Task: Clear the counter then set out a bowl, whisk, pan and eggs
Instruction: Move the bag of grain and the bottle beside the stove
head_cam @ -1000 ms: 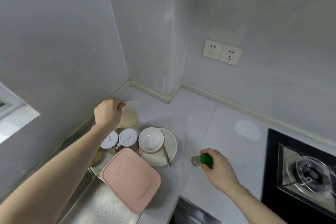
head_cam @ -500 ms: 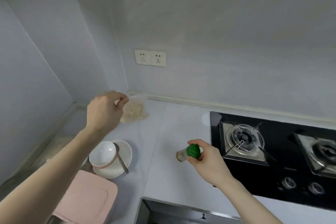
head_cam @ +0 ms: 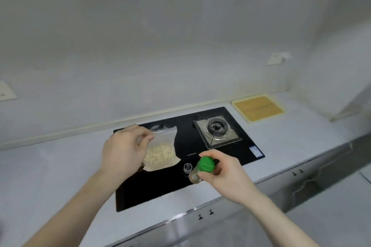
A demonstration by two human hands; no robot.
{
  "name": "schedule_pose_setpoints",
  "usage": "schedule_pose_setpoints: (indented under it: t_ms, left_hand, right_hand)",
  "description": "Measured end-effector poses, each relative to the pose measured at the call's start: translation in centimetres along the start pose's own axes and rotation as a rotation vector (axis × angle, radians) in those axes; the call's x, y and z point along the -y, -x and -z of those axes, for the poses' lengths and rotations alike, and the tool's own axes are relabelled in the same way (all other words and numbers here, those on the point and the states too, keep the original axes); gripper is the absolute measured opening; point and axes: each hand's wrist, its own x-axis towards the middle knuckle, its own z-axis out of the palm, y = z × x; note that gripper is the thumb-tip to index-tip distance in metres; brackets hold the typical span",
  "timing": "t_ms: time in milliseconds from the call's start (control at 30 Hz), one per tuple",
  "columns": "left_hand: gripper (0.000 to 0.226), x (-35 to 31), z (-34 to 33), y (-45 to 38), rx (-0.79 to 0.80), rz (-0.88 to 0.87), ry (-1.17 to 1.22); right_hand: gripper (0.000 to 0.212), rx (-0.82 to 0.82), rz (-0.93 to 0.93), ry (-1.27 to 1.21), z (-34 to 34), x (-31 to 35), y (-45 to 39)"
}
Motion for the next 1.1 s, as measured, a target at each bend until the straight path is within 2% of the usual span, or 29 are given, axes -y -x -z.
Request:
schedule_pose_setpoints:
  t_ms: [200, 500, 833, 1100]
  left_hand:
    - [0.007, -10.4, -6.8, -2.5, 0.117, -0.109, 0.075]
    - [0.009, -18.5, -16.4, -8.7, 0.261, -0.238, 0.055]
    - [0.01, -25.5, -29.4, -16.4, 0.377, -0.149, 0.159]
    - [0.009, -31.2, -38.1, -23.3, 0.477, -0.138, 0.198]
  right_hand:
    - [0.04, -0.121, -0.089, 0.065, 10.9, -6.6, 2.3]
    - [0.036, -0.303, -0.248, 0.094, 20.6, -15.4, 2.3]
    - [0.033, -0.334, -0.405, 0.174, 30.5, -25.3, -4.1]
    - [0.036, -0.366, -0.433, 0.171, 36.8, -32.2, -11.5]
